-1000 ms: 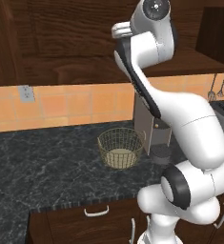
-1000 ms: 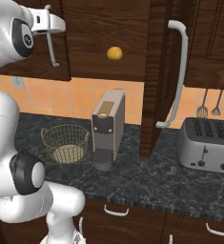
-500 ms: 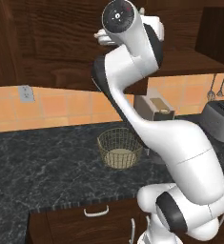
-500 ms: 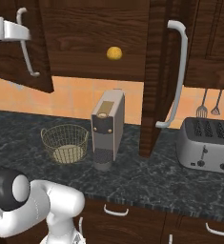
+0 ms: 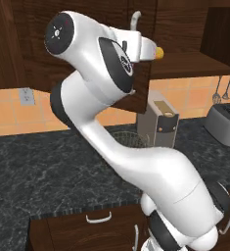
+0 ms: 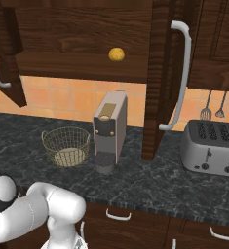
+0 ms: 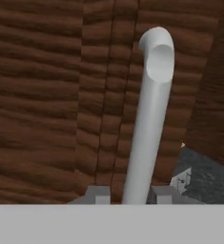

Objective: Open the cabinet, pick up the bread from the cabinet and place it in the basket. Then move the basket to the dining counter.

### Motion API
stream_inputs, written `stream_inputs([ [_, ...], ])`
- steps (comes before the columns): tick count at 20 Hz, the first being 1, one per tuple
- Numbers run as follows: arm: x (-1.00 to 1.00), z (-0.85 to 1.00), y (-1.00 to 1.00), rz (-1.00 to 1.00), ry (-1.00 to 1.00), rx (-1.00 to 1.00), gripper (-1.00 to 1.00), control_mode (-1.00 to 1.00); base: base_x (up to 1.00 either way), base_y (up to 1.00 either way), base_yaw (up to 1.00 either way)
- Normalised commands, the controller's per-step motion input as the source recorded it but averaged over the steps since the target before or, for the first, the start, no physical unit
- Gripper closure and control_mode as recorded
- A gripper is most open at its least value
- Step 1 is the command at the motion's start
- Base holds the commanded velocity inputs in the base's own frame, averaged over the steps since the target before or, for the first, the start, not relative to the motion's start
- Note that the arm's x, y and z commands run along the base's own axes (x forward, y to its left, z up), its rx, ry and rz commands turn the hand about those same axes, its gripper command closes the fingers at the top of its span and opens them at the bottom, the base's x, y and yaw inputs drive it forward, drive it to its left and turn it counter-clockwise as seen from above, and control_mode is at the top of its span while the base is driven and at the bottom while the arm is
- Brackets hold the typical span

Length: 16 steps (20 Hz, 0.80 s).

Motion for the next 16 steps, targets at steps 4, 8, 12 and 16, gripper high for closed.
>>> stream_inputs([
  [4, -0.77, -0.21, 0.83, -0.22, 0.0, 0.0, 1.0, -1.0, 0.0, 0.0, 0.0],
  [8, -0.16, -0.02, 0.21, -0.04, 0.0, 0.0, -1.0, -1.0, 0.0, 0.0, 0.0],
  [12, -0.08, -0.01, -0.25, 0.0, 0.02, 0.09, -1.0, -1.0, 0.0, 0.0, 0.0],
  [16, -0.18, -0.12, -0.86, 0.08, 0.01, 0.59, -1.0, -1.0, 0.0, 0.0, 0.0],
])
